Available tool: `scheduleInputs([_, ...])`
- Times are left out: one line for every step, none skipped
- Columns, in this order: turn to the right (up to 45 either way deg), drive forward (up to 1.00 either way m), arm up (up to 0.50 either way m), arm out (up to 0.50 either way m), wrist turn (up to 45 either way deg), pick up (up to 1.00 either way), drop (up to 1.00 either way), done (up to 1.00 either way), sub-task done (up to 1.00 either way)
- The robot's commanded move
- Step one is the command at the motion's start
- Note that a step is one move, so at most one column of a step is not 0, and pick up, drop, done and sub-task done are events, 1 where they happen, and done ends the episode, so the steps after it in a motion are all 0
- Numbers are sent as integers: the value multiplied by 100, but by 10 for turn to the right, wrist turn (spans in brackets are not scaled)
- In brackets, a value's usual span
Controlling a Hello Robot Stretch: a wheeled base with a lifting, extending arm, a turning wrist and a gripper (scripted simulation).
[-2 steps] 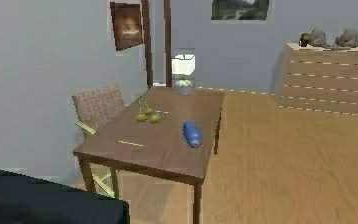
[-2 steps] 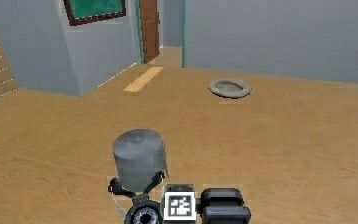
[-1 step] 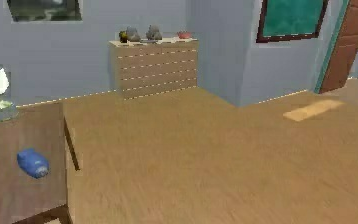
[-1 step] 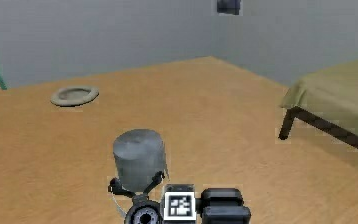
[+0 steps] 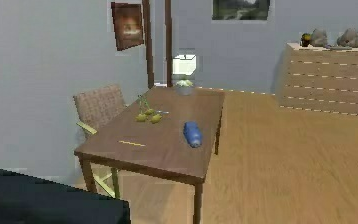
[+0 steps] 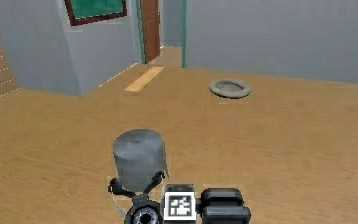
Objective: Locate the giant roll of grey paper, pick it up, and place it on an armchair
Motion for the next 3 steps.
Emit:
scheduleInputs([-450, 0, 0, 0, 0, 0, 0, 0, 0])
scheduleInputs([-450, 0, 0, 0, 0, 0, 0, 0, 0])
scheduleInputs([-120, 0, 0, 0, 0, 0, 0, 0, 0])
